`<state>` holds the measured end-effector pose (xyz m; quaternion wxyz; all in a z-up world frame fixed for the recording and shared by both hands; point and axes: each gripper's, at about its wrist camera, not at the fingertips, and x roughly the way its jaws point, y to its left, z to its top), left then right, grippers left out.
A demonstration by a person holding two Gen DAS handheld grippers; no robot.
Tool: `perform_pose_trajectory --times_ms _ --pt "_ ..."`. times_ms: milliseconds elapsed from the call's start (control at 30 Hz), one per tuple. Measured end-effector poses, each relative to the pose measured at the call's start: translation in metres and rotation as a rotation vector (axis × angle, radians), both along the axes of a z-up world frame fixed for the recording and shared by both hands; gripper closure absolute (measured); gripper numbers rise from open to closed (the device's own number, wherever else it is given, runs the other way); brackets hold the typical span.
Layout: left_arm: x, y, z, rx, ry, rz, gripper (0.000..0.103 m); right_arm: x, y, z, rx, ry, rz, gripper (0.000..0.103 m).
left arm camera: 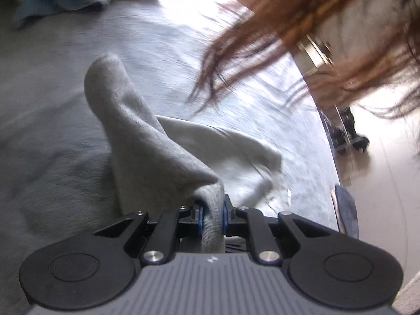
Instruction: Fold clothes
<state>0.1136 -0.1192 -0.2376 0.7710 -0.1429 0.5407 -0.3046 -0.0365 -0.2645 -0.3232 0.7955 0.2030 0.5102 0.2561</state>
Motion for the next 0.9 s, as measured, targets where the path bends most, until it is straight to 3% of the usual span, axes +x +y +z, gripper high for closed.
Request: perform_pose_trajectory --times_ms 67,200,467,900 --pt "0.0 -0.018 0.0 0.002 0.003 -0.029 0.09 -0.002 -0.009 -0.004 0.057 0.021 -0.04 0.101" --pt "-0.024 -0.016 -0.004 -0.002 0.003 -0.089 0.09 -0.009 -0.031 -0.016 0.2 0.08 -0.149 0.101" --pt "-0.038 -0.104 -0.024 0.001 0.034 -0.222 0.09 -0.033 -0.076 -0.036 0.46 0.182 -0.381 0.098" --pt "-0.057 -0.176 -0.051 0.032 0.04 -0.369 0.09 -0.057 -0.128 -0.045 0.603 0.218 -0.589 0.099"
